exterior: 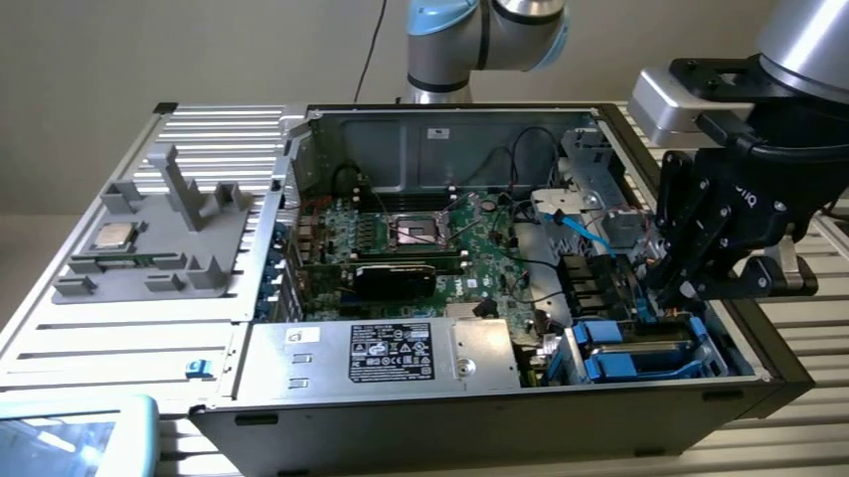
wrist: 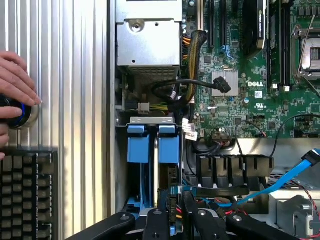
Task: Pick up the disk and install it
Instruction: 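Insert the first disk wire, then insert the second disk wire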
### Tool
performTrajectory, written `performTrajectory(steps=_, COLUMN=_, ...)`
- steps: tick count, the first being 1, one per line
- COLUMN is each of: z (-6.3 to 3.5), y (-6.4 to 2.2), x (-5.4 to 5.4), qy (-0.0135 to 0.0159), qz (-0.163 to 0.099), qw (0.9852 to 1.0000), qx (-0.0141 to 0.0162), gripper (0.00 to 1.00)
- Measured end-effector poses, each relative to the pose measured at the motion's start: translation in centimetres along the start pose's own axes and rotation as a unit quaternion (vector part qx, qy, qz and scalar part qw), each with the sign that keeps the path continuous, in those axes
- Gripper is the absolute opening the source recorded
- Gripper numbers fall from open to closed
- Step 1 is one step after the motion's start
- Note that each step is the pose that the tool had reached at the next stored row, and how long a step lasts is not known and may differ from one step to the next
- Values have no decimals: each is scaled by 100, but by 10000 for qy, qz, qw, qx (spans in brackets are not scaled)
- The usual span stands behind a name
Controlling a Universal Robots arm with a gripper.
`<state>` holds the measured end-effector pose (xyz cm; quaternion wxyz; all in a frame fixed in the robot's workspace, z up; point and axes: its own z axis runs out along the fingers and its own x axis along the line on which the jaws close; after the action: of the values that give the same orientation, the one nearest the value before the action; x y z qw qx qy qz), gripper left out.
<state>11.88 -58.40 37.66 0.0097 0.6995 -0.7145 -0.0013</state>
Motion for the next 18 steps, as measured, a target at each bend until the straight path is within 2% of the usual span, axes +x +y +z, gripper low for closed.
performTrajectory(steps=18, z=-1, y=0, x=-4, qy=13, qz=-144, qw=9999, qx=1, gripper=24)
